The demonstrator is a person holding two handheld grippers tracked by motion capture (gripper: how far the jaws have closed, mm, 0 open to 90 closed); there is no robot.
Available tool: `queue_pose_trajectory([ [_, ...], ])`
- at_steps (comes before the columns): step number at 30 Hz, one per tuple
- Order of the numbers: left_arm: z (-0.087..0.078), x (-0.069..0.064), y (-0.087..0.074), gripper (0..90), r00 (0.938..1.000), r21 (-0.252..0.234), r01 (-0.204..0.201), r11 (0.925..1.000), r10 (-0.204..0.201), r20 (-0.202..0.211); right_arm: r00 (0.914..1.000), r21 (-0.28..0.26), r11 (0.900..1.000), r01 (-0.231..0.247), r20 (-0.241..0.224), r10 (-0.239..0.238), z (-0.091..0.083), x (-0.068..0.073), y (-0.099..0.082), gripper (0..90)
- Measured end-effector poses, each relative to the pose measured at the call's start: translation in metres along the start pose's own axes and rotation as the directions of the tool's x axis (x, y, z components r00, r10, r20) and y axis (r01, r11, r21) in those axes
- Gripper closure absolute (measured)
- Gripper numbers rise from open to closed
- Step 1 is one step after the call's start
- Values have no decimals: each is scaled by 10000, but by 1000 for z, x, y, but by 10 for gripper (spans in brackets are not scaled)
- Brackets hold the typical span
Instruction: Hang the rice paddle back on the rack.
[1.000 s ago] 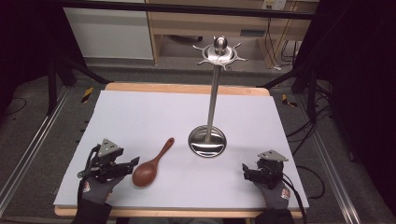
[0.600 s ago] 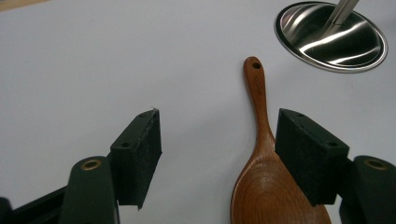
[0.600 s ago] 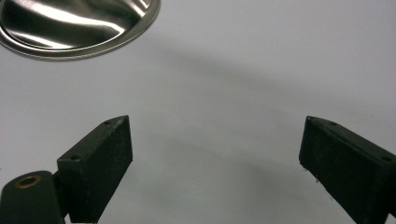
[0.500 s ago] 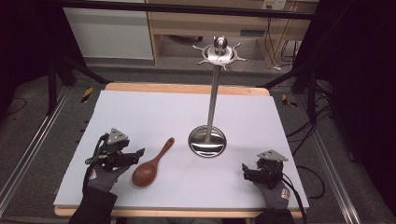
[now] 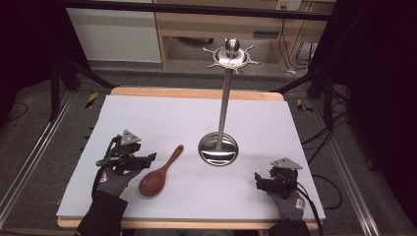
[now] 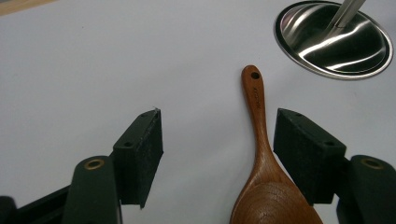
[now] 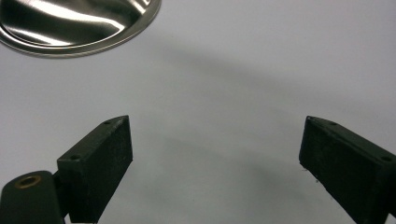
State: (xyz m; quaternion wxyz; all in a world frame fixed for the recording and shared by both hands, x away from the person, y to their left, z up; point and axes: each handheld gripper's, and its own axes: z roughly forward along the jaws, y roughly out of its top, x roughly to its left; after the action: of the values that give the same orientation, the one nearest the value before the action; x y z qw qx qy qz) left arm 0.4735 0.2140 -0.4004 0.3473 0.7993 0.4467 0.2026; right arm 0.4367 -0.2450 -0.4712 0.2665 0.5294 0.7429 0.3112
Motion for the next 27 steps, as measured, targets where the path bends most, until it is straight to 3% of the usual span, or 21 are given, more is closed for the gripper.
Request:
queue_pose_trajectory([
  [11, 7, -6, 10, 344, 9991, 555, -413, 9976, 405, 159, 10000, 17, 10000, -20, -19, 20, 1, 0, 0, 98],
  [22, 16, -13, 14, 360, 9977, 969, -591, 9935, 556, 391, 10000, 63, 10000, -4, -53, 4, 1, 1, 0, 98],
  [27, 26, -17, 14, 366, 9956, 1374, -801, 9873, 724, 601, 9999, 41, 10000, -48, -94, 49, 1, 1, 0, 98],
])
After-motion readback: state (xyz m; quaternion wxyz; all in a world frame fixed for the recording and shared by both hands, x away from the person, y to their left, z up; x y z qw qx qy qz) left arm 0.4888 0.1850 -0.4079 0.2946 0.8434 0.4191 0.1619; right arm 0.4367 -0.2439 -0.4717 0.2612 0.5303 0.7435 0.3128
